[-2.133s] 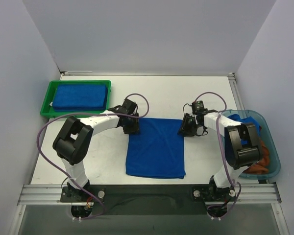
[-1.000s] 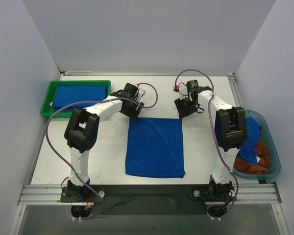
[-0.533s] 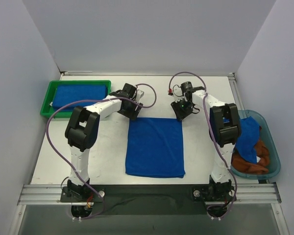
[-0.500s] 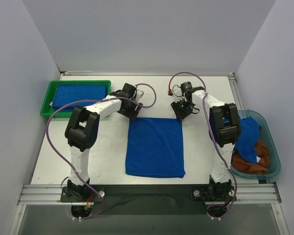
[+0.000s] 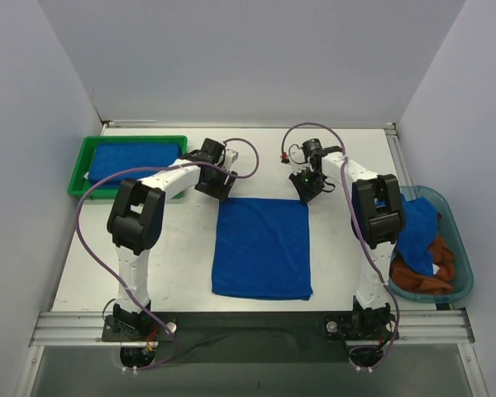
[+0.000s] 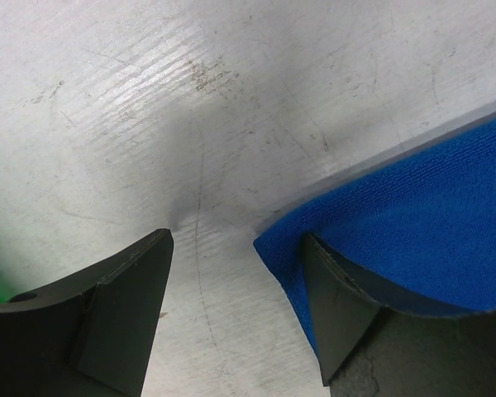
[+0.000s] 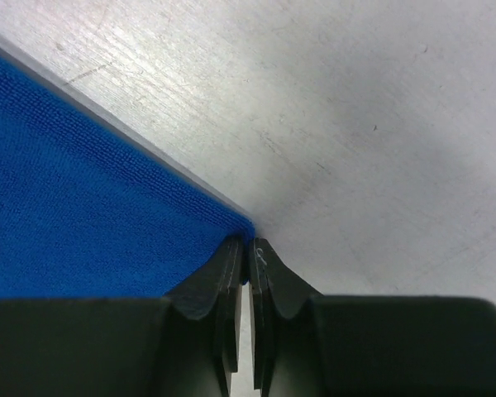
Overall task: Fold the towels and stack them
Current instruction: Fold the towel
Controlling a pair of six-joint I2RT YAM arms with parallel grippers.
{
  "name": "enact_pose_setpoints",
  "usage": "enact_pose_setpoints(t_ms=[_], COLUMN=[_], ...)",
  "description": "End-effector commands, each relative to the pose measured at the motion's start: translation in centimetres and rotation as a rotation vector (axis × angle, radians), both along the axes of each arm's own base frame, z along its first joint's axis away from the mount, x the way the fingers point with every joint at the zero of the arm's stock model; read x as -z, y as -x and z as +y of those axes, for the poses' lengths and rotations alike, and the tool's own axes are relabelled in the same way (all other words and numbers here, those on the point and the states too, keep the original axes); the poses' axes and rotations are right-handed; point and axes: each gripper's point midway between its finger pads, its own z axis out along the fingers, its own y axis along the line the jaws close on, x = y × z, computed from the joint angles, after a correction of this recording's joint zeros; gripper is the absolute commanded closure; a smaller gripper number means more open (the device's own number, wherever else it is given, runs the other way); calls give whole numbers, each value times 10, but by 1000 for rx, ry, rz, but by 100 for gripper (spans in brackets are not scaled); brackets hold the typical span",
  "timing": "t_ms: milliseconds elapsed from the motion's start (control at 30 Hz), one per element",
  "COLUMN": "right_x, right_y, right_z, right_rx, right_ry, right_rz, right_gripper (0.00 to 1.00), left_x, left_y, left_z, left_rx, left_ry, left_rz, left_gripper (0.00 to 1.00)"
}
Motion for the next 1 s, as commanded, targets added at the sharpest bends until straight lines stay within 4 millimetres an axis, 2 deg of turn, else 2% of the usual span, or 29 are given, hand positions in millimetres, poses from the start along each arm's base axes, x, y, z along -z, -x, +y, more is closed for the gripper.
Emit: enact_pose_setpoints(t_ms=[0,167,200,600,767,867,967], right_x=[10,11,11,12,12,12,12], right_y=[16,17,17,17,18,17,16], right_z=[-8,-9,-9,-16,-20,-19,-19], right_rx=[-28,-34,-37,-33,-32,-33,-29], right_ry=[63,79,80,122,144,145,147], right_rz=[77,75,76,70,67,65,64], right_gripper=[96,97,98,98,99,99,99], left_x=[-23,-18,-14,24,29,27,31], left_y=[-14,-15,-14,6,10,14,21], left_z=[-14,-20,-19,8,25,25,21], left_rx=[13,-19,-23,-55,-75,-61,-44], left_ry=[78,105,97,-70,-156,-163,-165], left_rz=[-37,-11,-6,59,64,64,78], left_gripper=[26,30,34,41,46,48,55])
